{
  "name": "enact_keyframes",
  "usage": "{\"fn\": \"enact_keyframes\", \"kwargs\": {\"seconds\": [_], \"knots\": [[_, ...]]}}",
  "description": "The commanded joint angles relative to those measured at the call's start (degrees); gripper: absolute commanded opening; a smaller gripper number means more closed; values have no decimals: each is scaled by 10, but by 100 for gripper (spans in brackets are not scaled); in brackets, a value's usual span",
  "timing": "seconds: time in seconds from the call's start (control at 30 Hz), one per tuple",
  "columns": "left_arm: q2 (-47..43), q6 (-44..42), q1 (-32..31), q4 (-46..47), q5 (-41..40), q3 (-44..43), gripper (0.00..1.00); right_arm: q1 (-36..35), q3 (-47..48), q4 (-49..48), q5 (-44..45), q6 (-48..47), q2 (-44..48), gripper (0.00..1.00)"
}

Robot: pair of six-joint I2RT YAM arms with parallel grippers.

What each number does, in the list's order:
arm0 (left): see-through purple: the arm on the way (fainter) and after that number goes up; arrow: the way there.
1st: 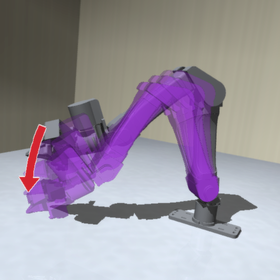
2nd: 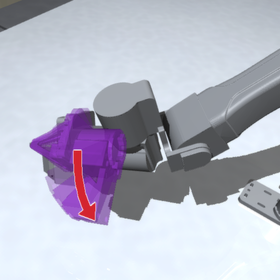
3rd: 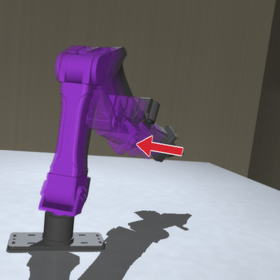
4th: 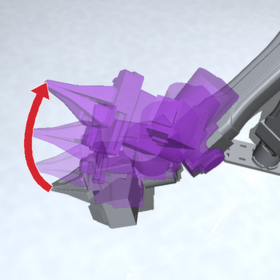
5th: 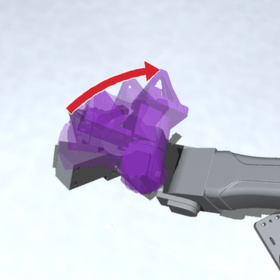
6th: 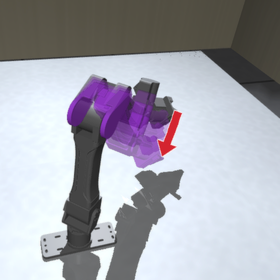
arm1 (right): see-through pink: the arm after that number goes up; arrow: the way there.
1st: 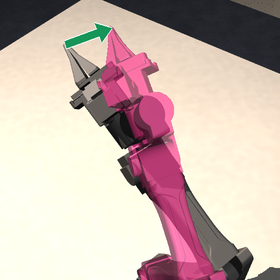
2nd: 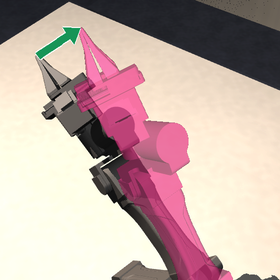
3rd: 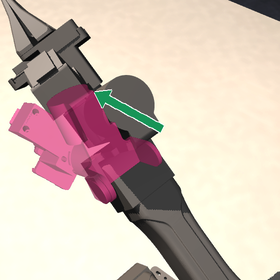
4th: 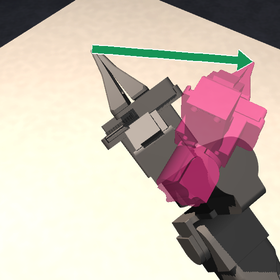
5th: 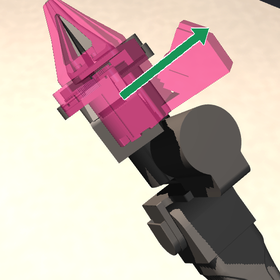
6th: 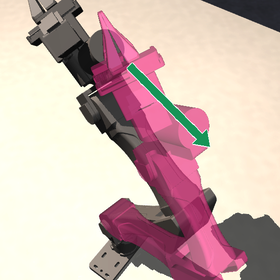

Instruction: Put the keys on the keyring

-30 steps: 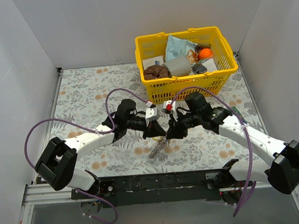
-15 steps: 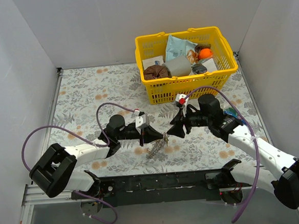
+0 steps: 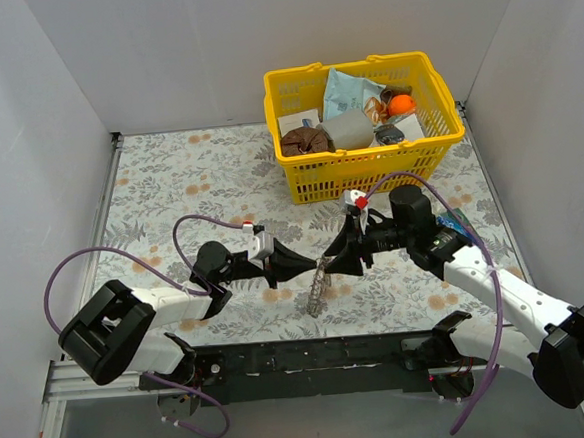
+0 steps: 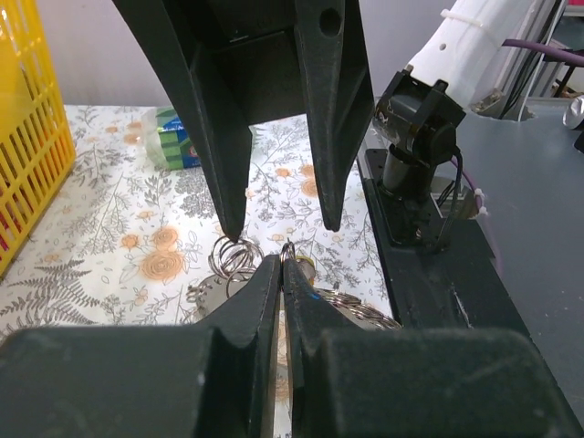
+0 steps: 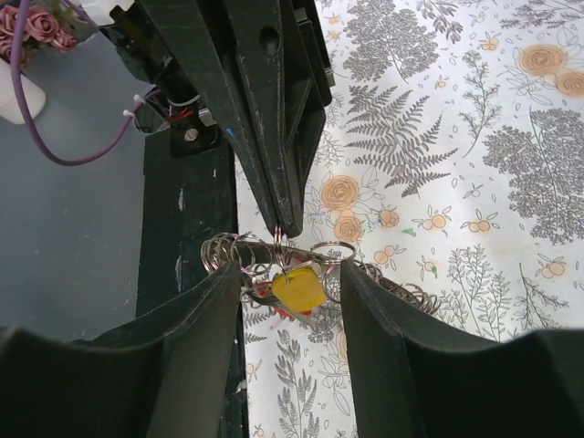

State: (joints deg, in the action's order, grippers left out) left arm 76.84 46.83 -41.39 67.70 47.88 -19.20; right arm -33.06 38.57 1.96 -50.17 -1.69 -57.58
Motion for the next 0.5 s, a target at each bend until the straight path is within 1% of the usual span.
{"fn": "enact_keyframes", "kwargs": {"seconds": [0.0, 0.23, 0.47], "knots": [[-2, 6, -2, 51, 2, -7, 0, 2, 5, -30, -43, -5, -7, 54], [-5, 5, -2, 49, 10, -8, 0, 2, -2, -24, -36, -16, -16, 50], [-8, 5, -2, 35, 27, -18, 0, 2, -6, -32, -39, -15, -29, 40]]}}
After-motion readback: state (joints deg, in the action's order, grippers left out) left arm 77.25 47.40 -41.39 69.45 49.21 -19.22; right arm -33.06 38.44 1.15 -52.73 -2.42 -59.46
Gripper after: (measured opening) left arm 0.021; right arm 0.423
